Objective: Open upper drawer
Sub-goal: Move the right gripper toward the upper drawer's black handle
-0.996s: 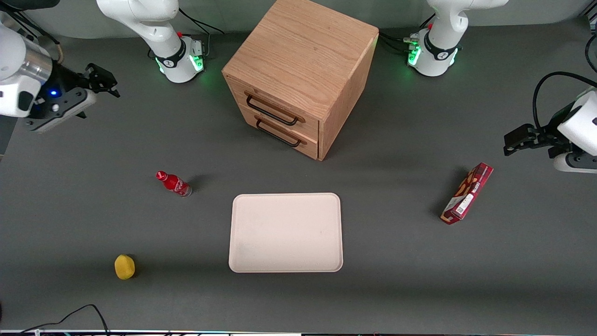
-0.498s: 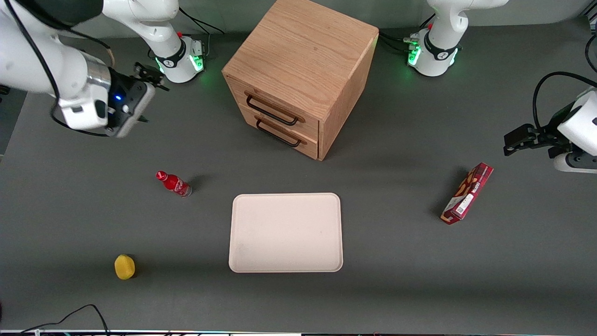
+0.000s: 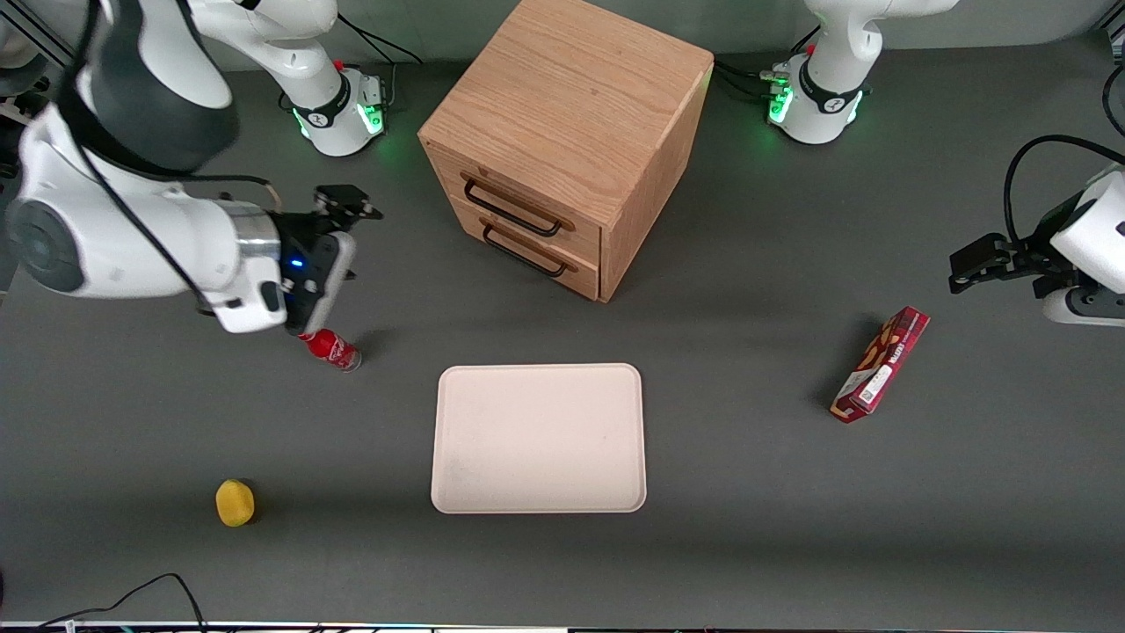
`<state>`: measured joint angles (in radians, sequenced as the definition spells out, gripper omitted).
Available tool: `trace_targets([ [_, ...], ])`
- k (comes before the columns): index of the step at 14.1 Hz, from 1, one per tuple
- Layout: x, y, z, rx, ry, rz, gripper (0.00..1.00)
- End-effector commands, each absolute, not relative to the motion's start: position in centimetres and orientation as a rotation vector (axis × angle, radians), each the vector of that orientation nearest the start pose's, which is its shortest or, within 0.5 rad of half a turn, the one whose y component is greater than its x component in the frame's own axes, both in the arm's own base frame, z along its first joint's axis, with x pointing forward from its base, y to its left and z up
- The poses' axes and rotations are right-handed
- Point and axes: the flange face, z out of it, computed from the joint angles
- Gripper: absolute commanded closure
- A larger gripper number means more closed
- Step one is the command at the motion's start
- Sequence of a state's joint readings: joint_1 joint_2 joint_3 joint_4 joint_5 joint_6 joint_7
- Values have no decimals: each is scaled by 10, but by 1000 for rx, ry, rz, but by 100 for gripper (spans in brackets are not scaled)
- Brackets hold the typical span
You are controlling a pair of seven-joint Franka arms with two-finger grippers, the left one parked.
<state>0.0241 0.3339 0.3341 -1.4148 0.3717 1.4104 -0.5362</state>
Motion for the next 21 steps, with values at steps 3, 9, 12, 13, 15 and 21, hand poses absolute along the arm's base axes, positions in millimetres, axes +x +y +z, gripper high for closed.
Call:
trace_targets([
  [3,586,296,485,-2330,-1065,335,0],
  [9,582,312,474,-2320,-1082,352,0],
  [12,578,318,472,-2333,-1112,358,0],
  [13,573,328,468,-2326,-1127,370,0],
  [15,571,331,458,-2333,-1127,374,0],
  [21,546,348,431,-2399,-1184,371,0],
])
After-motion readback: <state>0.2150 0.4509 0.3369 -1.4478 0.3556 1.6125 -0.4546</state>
